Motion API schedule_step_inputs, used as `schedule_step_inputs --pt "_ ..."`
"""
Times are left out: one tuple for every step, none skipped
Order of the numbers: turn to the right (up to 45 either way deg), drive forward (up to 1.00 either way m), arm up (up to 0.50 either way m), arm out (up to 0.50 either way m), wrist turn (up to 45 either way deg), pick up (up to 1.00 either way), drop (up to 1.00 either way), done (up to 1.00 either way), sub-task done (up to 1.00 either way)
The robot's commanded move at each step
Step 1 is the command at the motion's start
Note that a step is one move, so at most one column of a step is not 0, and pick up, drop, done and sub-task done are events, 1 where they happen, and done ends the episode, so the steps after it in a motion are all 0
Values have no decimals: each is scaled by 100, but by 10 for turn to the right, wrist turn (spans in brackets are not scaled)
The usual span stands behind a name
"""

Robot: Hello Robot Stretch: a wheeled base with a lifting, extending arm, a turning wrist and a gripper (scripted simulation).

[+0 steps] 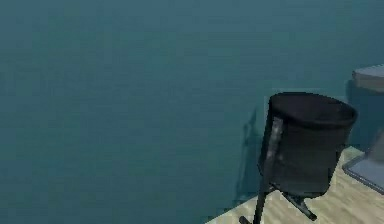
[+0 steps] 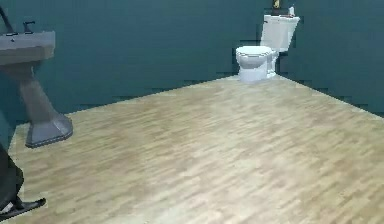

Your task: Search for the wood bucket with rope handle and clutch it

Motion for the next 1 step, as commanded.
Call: schedule_step_inputs --pt "0 5 0 0 0 0 0 0 0"
